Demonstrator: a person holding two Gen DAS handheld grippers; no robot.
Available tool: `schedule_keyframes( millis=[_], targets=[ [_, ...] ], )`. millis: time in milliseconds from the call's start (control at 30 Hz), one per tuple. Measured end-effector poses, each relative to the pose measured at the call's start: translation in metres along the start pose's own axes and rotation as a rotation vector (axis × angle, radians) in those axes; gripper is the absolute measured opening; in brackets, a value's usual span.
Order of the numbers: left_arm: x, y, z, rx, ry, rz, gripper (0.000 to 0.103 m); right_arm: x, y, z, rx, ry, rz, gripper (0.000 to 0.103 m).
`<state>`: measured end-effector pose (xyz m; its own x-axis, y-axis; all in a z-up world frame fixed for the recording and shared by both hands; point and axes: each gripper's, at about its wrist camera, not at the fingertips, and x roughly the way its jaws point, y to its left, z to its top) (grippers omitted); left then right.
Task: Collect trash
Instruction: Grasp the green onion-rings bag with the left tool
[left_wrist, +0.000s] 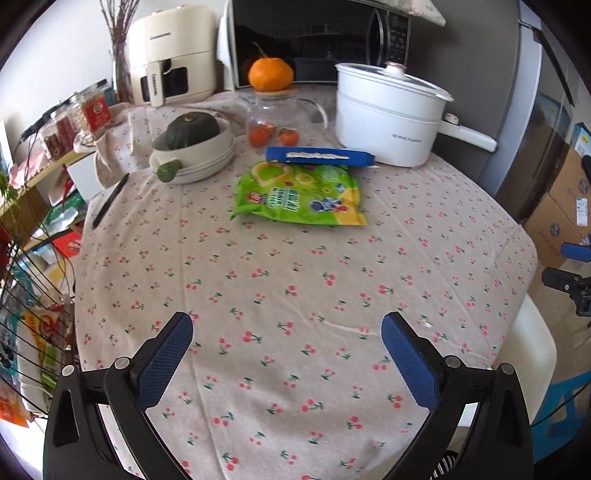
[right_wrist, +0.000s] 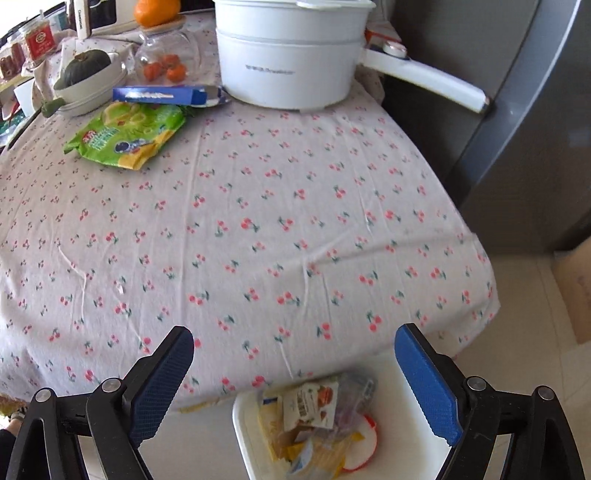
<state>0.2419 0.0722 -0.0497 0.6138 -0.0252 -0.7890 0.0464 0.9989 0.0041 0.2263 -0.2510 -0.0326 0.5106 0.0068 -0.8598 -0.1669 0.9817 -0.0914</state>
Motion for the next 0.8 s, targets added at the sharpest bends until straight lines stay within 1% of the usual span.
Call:
schedule_keyframes(
  millis=[100, 200, 300, 433, 500, 567, 600, 667, 700, 733, 800],
  targets=[
    [0.021, 0.036, 0.013, -0.078, 0.037, -0.002, 0.103, 0.011, 0.017, 0.024, -0.017, -0.028, 0.018, 0.095],
    [0.044, 0.059, 0.024, -0.136, 0.056, -0.026, 0.103, 0.026, 0.038, 0.049, -0.051, -0.05, 0.018, 0.096],
    [0.067, 0.073, 0.032, -0.202, 0.056, -0.078, 0.103, 0.045, 0.059, 0.073, -0.095, -0.085, 0.003, 0.096],
    [0.093, 0.08, 0.041, -0.308, 0.023, -0.17, 0.101, 0.069, 0.084, 0.099, -0.13, -0.134, 0.013, 0.096],
    [0.107, 0.08, 0.046, -0.356, 0.013, -0.237, 0.095, 0.081, 0.093, 0.109, -0.149, -0.157, 0.017, 0.096],
    [0.122, 0.079, 0.052, -0.41, 0.01, -0.302, 0.084, 0.091, 0.102, 0.118, -0.176, -0.18, 0.015, 0.096],
    [0.131, 0.079, 0.055, -0.437, 0.009, -0.329, 0.08, 0.097, 0.106, 0.121, -0.192, -0.19, 0.013, 0.096],
    [0.145, 0.077, 0.06, -0.486, 0.006, -0.369, 0.069, 0.106, 0.115, 0.127, -0.225, -0.204, 0.005, 0.096],
    [0.151, 0.077, 0.062, -0.511, 0.001, -0.385, 0.065, 0.11, 0.118, 0.129, -0.238, -0.206, 0.002, 0.096],
    [0.157, 0.076, 0.064, -0.532, -0.002, -0.403, 0.06, 0.114, 0.12, 0.132, -0.248, -0.206, 0.0, 0.096],
    [0.17, 0.076, 0.067, -0.577, -0.006, -0.438, 0.056, 0.121, 0.125, 0.136, -0.261, -0.207, 0.007, 0.096]
  ],
)
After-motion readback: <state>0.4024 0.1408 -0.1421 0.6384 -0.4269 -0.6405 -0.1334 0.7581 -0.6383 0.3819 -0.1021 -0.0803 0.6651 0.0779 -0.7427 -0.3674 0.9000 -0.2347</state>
